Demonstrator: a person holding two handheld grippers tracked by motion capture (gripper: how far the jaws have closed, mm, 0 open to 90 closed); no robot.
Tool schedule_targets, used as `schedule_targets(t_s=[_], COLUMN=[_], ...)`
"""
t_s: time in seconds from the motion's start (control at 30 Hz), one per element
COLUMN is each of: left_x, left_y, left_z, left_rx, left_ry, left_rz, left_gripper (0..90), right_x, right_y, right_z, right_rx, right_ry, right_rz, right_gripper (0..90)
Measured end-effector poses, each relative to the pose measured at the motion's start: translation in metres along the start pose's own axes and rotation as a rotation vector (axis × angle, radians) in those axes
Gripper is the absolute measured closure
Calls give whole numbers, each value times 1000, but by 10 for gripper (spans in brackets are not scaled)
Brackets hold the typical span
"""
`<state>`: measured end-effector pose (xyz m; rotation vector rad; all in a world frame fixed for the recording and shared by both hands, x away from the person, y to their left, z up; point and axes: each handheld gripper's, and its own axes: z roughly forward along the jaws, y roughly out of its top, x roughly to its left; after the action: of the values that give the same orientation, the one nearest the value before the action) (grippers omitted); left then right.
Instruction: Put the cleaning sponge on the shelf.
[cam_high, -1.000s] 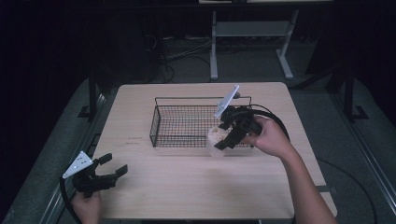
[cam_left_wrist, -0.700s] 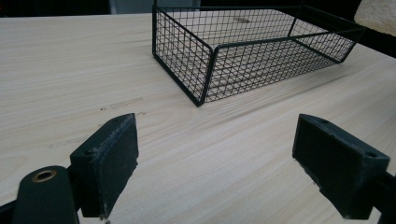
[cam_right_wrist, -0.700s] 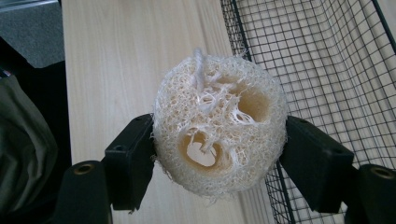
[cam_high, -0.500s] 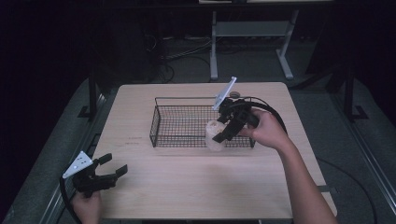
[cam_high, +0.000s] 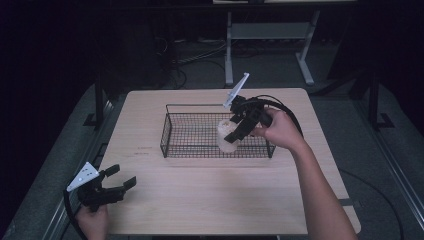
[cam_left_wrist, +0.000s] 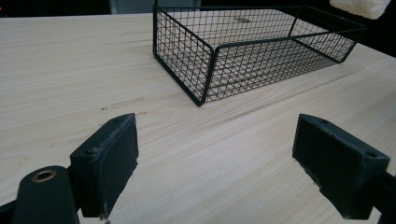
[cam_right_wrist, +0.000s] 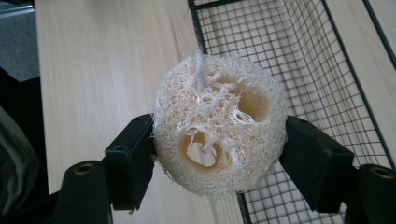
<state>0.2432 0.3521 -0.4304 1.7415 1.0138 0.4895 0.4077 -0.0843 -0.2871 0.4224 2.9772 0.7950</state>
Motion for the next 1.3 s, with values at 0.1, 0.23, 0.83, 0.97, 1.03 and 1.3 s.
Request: schedule_targets(t_s=[0.1,0.23,0.83,0.97,1.03,1.3], left_x=[0,2,2,2,2,2], left_y=[0,-1,-1,-1,-1,-1], left_z=[0,-1,0,1,1,0], left_rx=[-3,-2,9,12,9,7], left_ry=[2,3,12,10,10,12], left_rz=[-2,-6,8,8,7,3], left_gripper=[138,138,138,138,138,138], right_x=[-5,-12,-42,-45,-48,-53], right_y=[3,5,4,3,3,3], right_z=[1,4,24,29,33,44], right_rx=[-8,0,-34,-23,-8,15], right_ry=[-4,-15,-65,-69,-73,-72], right_rz=[6,18,116,123,125,137], right_gripper=[286,286,286,285,285,285])
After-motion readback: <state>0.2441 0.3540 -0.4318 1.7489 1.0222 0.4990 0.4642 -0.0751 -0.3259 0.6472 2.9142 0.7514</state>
